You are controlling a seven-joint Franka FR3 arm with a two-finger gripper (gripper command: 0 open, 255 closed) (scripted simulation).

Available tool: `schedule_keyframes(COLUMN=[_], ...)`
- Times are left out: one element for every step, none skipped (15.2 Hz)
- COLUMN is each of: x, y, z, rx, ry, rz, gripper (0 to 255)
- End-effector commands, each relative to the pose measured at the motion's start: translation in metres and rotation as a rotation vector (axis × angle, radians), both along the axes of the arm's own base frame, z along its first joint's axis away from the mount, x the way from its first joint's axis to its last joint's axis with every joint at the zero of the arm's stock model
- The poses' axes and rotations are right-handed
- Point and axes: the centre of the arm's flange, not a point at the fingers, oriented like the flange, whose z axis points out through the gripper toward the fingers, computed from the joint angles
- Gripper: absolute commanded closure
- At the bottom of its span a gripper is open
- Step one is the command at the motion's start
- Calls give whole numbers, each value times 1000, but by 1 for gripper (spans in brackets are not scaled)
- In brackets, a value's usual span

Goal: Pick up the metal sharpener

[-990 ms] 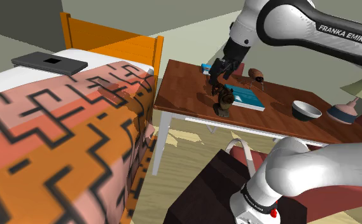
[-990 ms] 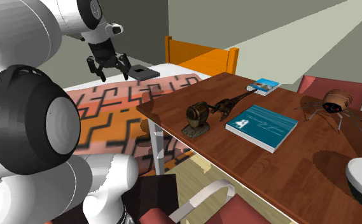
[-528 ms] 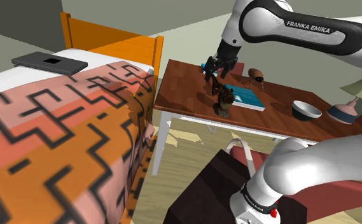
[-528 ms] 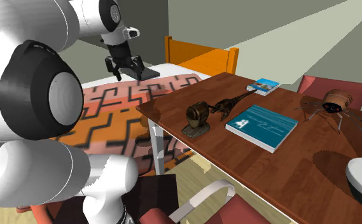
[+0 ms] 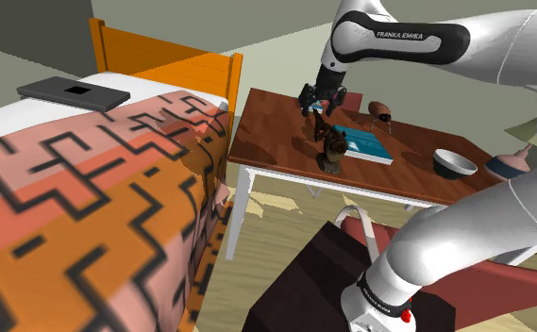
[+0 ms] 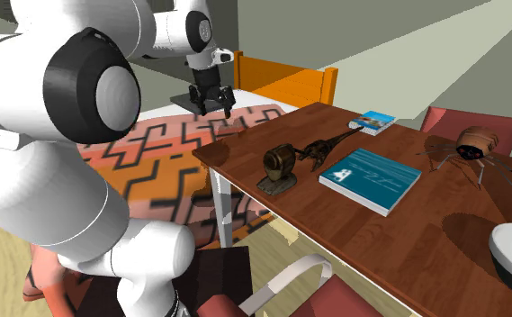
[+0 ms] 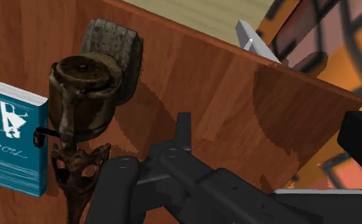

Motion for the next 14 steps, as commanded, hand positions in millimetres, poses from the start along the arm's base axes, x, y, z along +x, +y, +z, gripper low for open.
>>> schedule_keyframes(x=[9,13,17,21,24,26,29,31,32,33,34,34,34,33], y=[-22,-35,-47,-60,-73,-86,-98,-111,-124,-137,-150,-163,-176,-189], z=[-9,-13,-17,-22,-26,-31,-36,-41,-45,-50,-55,-60,-65,-70], rx=[9,13,17,22,26,31,35,39,44,48,52,57,61,66], ry=[11,16,21,26,31,37,42,47,52,57,62,67,73,78], rz=[-64,-95,-126,-157,-188,-220,-251,-282,-313,-344,-375,-406,-438,-469], gripper=[0,0,0,0,0,0,0,0,0,0,0,0,0,0])
